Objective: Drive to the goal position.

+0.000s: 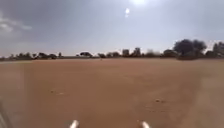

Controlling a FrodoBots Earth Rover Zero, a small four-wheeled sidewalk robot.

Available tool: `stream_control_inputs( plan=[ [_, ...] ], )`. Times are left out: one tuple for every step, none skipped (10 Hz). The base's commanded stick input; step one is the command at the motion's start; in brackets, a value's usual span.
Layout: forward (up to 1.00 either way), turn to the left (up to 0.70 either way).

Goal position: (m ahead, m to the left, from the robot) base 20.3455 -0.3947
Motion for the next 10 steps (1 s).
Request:
stream_control_inputs(
  plan=[
    [0.7, 0.0],
    [0.7, 0.0],
    [0.7, 0.0],
    [0.7, 0.0],
    [0.7, 0.0],
    [0.7, 0.0],
    [0.7, 0.0],
    [0.7, 0.0],
    [0.7, 0.0],
    [0.7, 0.0]
  ],
)
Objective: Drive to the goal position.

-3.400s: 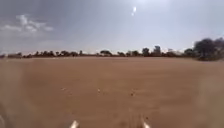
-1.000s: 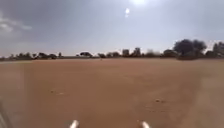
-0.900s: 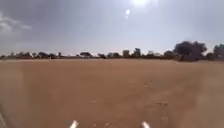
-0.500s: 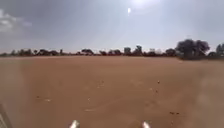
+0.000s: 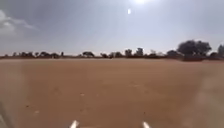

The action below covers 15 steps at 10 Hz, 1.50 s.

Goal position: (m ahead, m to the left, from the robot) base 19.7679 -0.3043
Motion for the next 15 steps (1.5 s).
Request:
stream_control_inputs(
  plan=[
    [0.7, 0.0],
    [0.7, 0.0],
    [0.7, 0.0],
    [0.7, 0.0],
    [0.7, 0.0],
    [0.7, 0.0],
    [0.7, 0.0],
    [0.7, 0.0],
    [0.7, 0.0],
    [0.7, 0.0],
    [0.7, 0.0],
    [0.7, 0.0],
    [0.7, 0.0],
    [0.7, 0.0],
    [0.7, 0.0]
  ],
)
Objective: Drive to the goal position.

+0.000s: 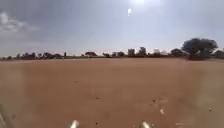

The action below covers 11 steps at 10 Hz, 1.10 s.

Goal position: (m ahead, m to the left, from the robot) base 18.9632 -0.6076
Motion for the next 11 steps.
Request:
stream_control_inputs(
  plan=[
    [0.7, 0.0],
    [0.7, 0.0],
    [0.7, 0.0],
    [0.7, 0.0],
    [0.7, 0.0],
    [0.7, 0.0],
    [0.7, 0.0],
    [0.7, 0.0],
    [0.7, 0.0],
    [0.7, 0.0],
    [0.7, 0.0]
  ],
)
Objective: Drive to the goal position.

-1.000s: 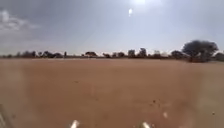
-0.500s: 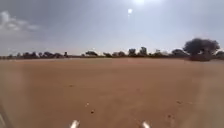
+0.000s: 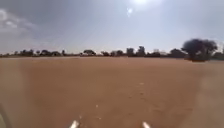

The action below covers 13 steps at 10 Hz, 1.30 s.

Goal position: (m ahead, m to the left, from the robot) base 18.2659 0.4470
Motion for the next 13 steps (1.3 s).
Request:
stream_control_inputs(
  plan=[
    [0.7, 0.0],
    [0.7, 0.0],
    [0.7, 0.0],
    [0.7, 0.0],
    [0.7, 0.0],
    [0.7, 0.0],
    [0.7, 0.0],
    [0.7, 0.0],
    [0.7, 0.0],
    [0.7, 0.0],
    [0.7, 0.0],
    [0.7, 0.0],
    [0.7, 0.0]
  ],
)
